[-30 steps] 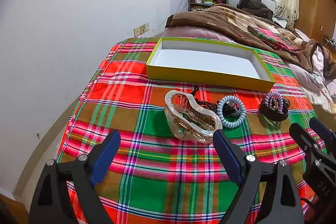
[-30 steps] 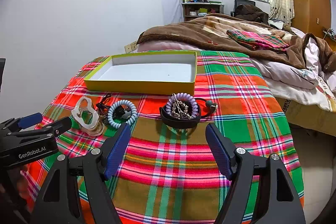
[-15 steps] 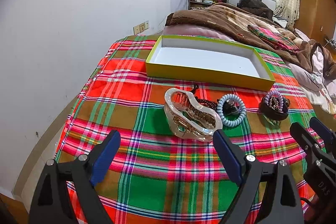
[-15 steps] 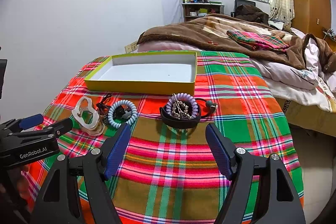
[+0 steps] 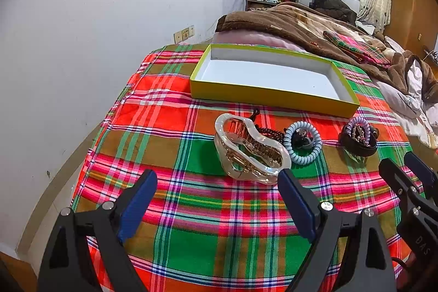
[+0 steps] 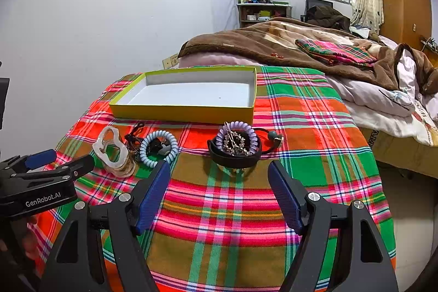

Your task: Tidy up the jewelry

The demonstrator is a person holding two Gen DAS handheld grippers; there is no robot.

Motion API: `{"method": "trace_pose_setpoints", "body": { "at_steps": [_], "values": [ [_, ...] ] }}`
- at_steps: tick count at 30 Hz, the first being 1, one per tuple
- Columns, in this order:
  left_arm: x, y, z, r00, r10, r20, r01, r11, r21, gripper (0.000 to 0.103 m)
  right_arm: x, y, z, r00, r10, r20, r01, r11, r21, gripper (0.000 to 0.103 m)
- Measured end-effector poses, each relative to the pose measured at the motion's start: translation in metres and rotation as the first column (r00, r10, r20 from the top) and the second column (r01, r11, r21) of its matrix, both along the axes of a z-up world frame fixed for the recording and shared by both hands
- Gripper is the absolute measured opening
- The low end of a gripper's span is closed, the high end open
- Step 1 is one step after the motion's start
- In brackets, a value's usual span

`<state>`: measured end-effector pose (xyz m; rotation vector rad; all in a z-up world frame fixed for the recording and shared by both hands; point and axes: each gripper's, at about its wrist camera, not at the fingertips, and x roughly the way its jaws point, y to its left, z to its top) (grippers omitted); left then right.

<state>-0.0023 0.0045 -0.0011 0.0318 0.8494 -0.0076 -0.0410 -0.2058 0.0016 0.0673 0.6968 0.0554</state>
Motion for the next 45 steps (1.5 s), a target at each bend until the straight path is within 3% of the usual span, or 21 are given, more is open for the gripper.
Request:
{"method": "trace_pose_setpoints", "body": {
  "at_steps": [29,33,41,45],
  "values": [
    [0.003,0.003,-0.001,1.000,-0.004,-0.018,0.003,1.000,-0.008,0.091,0.001,-0.002,0.002,1.000,0.001,0.005,-0.001,1.000,-0.008,0.074],
    [0.009,0.012,-0.006,0.998,-0.043,-0.052,0.037,0.993,-0.111,0.091,0.003,-0.013,0.002,1.000,-0.019,0.008,0.019,1.000,-0.012,0.074],
    [0.029,0.024,-0.014,0.990,-0.056,-0.133,0.025,0.973,-0.229,0.087,0.013,-0.041,-0.005,0.998,-0.068,-0.015,0.068,0.997,-0.022,0.074],
    [0.042,0.022,-0.022,0.981,-0.043,-0.190,-0.004,0.971,-0.238,0.082,0.018,-0.051,-0.008,0.996,-0.079,-0.027,0.079,0.997,-0.005,0.074]
  ]
}}
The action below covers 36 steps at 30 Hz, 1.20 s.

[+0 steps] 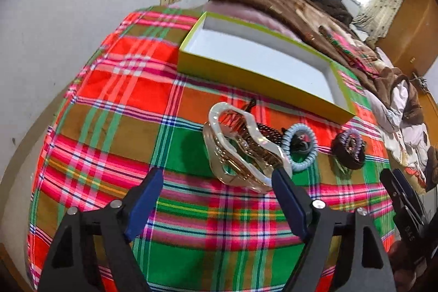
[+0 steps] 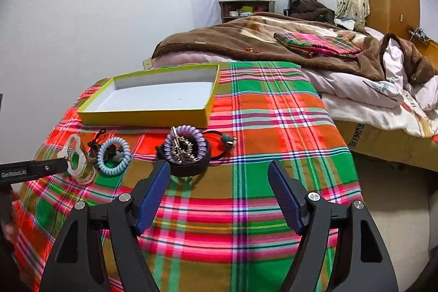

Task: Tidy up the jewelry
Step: 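Grasp the clear claw clip with the left tool while the right tool grasps the black bead hair tie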

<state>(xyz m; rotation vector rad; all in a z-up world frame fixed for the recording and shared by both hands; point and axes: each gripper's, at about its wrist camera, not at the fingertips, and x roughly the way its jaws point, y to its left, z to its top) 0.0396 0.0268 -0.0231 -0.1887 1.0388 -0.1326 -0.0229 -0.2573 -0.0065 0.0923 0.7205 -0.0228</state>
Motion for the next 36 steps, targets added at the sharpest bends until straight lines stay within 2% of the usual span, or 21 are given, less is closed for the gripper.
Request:
{"method": "trace_pose_setpoints", "body": {
  "at_steps": [5,11,14,17,19,24,27,30,36],
  "values": [
    [0.008,-0.001,-0.005,1.000,0.013,-0.012,-0.013,1.000,-0.023,0.077,0.010,-0.015,0.000,1.000,-0.022,-0.005,0.022,1.000,0.015,0.074],
    [0.016,-0.006,-0.011,0.999,-0.002,-0.040,0.002,1.000,-0.010,0.068,0.032,-0.031,-0.002,0.999,-0.044,-0.027,0.044,0.999,0.019,0.074],
    [0.017,-0.007,-0.011,0.999,-0.015,-0.038,0.014,1.000,-0.003,0.067,0.044,-0.032,-0.006,0.998,-0.033,-0.056,0.034,0.999,0.021,0.074],
    [0.021,-0.005,-0.013,0.999,-0.011,-0.042,0.012,1.000,0.013,0.067,0.054,-0.030,-0.010,0.996,-0.006,-0.084,0.009,0.999,0.032,0.063],
    [0.023,-0.002,-0.015,0.999,-0.004,-0.049,0.006,0.999,0.037,0.067,0.060,-0.028,-0.014,0.995,0.006,-0.102,-0.003,1.000,0.028,0.052],
    [0.022,0.001,-0.014,0.999,-0.007,-0.051,0.010,0.998,0.054,0.066,0.066,-0.023,-0.021,0.990,0.031,-0.138,-0.028,0.999,0.027,0.038],
    [0.026,0.002,-0.014,0.999,0.000,-0.053,0.004,0.997,0.078,0.065,0.069,-0.022,-0.024,0.988,0.049,-0.147,-0.045,0.998,0.031,0.035],
    [0.028,0.003,-0.014,0.999,0.003,-0.054,0.003,0.995,0.098,0.060,0.070,-0.024,-0.027,0.984,0.065,-0.163,-0.056,0.997,0.060,0.026],
    [0.029,0.002,-0.015,0.999,-0.010,-0.049,0.018,0.988,0.155,0.053,0.074,-0.027,-0.032,0.980,0.062,-0.188,-0.052,0.997,0.056,0.026]
  ]
}}
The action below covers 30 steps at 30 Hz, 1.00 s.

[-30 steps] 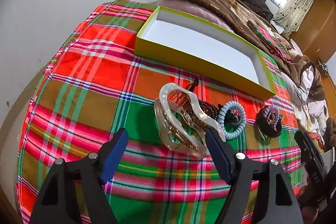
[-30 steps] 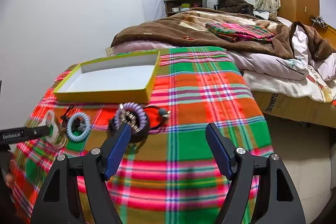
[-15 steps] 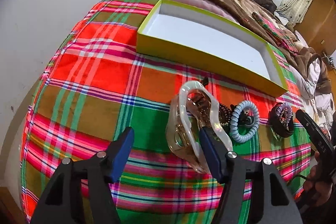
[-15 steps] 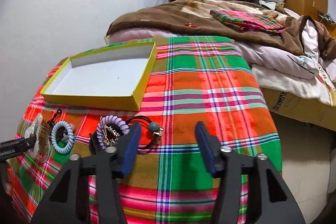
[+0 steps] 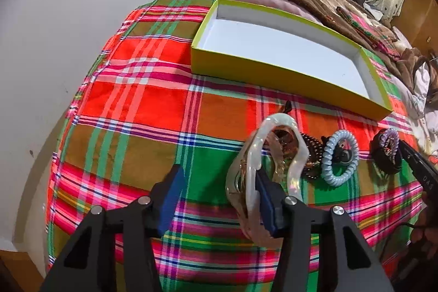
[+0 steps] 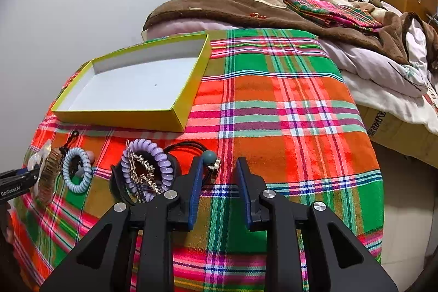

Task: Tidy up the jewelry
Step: 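Grasp the clear claw clip with the left tool while the right tool grasps the black bead hair tie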

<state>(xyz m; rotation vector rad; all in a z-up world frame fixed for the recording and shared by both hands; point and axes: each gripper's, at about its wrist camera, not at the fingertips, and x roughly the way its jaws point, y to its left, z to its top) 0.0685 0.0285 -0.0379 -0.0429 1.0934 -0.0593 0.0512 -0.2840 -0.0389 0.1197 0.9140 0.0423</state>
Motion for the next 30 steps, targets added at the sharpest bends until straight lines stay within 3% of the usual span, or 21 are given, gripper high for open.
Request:
{"method": "trace_pose_setpoints", "body": {
  "at_steps": [6,9,11,19,30],
  "values": [
    [0.002,-0.004,-0.001,1.000,-0.008,-0.001,0.008,0.999,0.043,0.053,0.002,0.005,-0.003,1.000,0.012,-0.009,-0.012,1.000,-0.020,0.025],
    [0.002,-0.006,-0.001,1.000,-0.011,0.001,0.011,0.998,0.058,0.053,0.002,0.006,-0.003,1.000,0.011,-0.006,-0.011,0.999,-0.038,0.014],
    [0.002,-0.006,-0.001,1.000,-0.012,0.005,0.011,0.998,0.054,0.052,0.002,0.006,-0.003,1.000,0.011,-0.003,-0.012,0.999,-0.030,0.014],
    [0.002,0.000,0.002,1.000,-0.004,0.019,0.004,1.000,-0.007,0.022,-0.005,0.007,0.006,0.999,-0.005,0.047,0.007,0.999,-0.042,0.013],
    [-0.002,0.004,0.010,0.999,-0.014,0.044,0.016,0.998,-0.060,0.015,-0.019,0.006,0.035,0.988,-0.009,0.156,0.012,1.000,-0.020,0.011]
  ]
}}
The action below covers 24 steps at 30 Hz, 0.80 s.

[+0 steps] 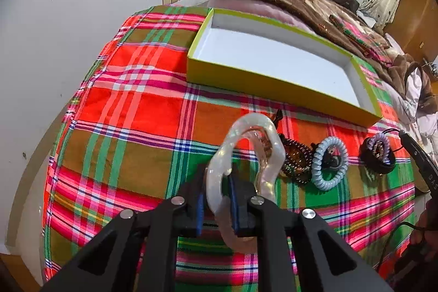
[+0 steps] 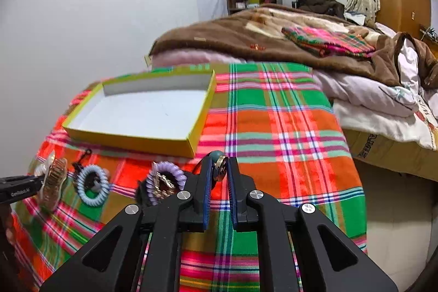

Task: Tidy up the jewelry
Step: 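Carry both items into the yellow box and open both tools to release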

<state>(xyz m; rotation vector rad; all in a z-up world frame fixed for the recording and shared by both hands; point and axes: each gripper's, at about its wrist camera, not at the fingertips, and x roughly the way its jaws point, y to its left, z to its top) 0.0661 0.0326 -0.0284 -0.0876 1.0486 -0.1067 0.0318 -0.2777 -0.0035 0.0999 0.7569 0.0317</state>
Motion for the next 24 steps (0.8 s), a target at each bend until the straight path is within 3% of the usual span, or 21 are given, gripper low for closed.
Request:
{"method": "trace_pose_setpoints", "body": {
  "at_steps": [11,24],
  "values": [
    [-0.002,0.002,-0.001,1.000,-0.005,-0.004,0.005,1.000,-0.028,0.015,-0.017,-0.002,0.028,0.997,0.000,0.083,-0.003,0.999,0.047,0.011],
    [-0.002,0.004,0.022,0.999,-0.031,0.043,0.033,0.999,-0.031,0.015,-0.024,0.004,0.050,0.989,0.004,0.145,-0.012,0.998,0.056,0.011]
  ]
}}
